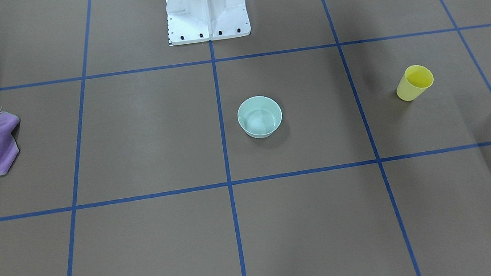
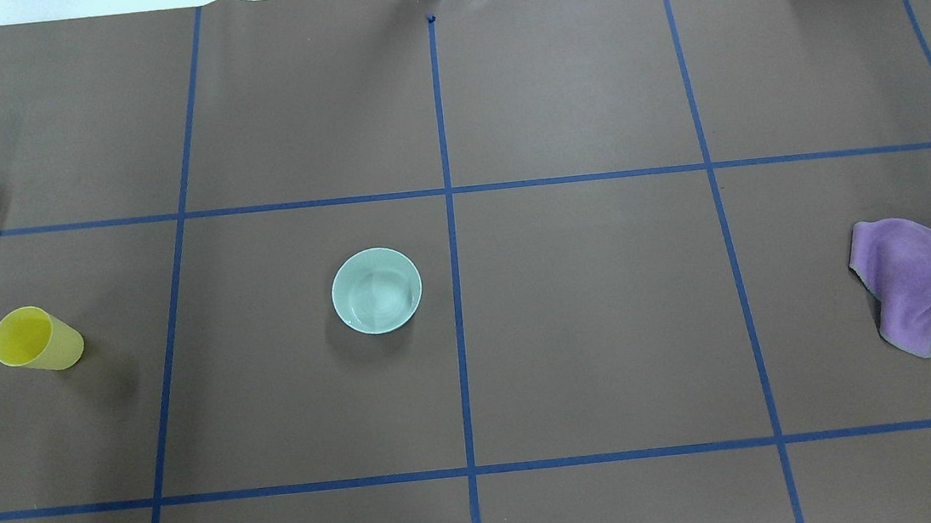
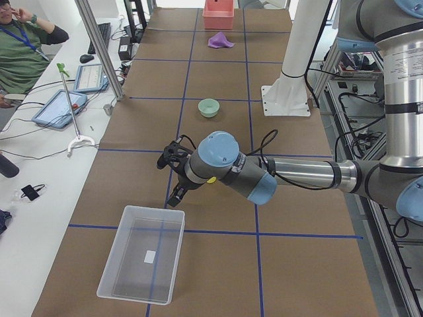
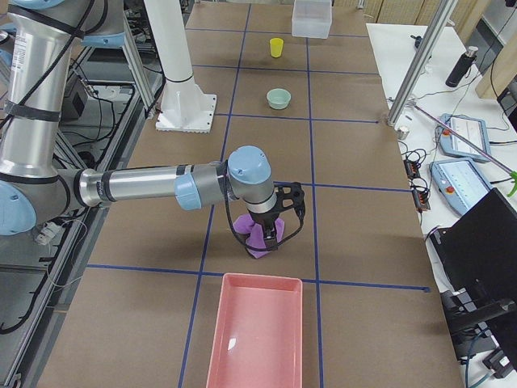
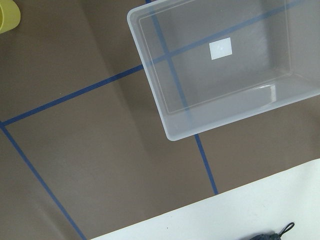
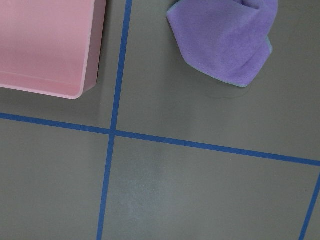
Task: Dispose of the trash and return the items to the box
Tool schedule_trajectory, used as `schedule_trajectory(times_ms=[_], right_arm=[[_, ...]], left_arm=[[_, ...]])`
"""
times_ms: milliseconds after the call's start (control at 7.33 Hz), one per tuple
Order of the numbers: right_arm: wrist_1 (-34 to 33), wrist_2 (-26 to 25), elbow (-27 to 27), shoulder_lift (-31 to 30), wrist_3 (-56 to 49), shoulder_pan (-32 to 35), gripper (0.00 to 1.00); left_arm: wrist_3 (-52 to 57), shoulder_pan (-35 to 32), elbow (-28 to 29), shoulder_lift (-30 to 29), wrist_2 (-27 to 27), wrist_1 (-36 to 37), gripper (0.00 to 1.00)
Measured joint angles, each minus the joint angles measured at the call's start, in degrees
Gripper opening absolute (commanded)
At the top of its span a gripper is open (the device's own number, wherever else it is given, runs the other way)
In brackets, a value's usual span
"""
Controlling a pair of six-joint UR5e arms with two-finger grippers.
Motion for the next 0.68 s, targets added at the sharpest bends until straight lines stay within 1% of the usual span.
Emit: schedule_trajectory(times_ms=[273, 409, 682], right_arm=[[0.6, 1.3, 0.4, 0.1, 2.2, 0.0, 1.0], [1.6, 1.7, 0.5, 0.1, 3.5, -0.1, 1.0], [2.5, 1.9, 0.6, 0.1, 4.8, -0.1, 1.0]], left_arm=[[-12.7, 8.2, 0.3, 0.1, 0.7, -3.4, 0.99], [-20.0, 13.6, 0.5, 0.5, 3.0, -6.6, 0.99], [-32.7, 24.7, 0.6, 0.7, 10.0, -9.9, 0.98]])
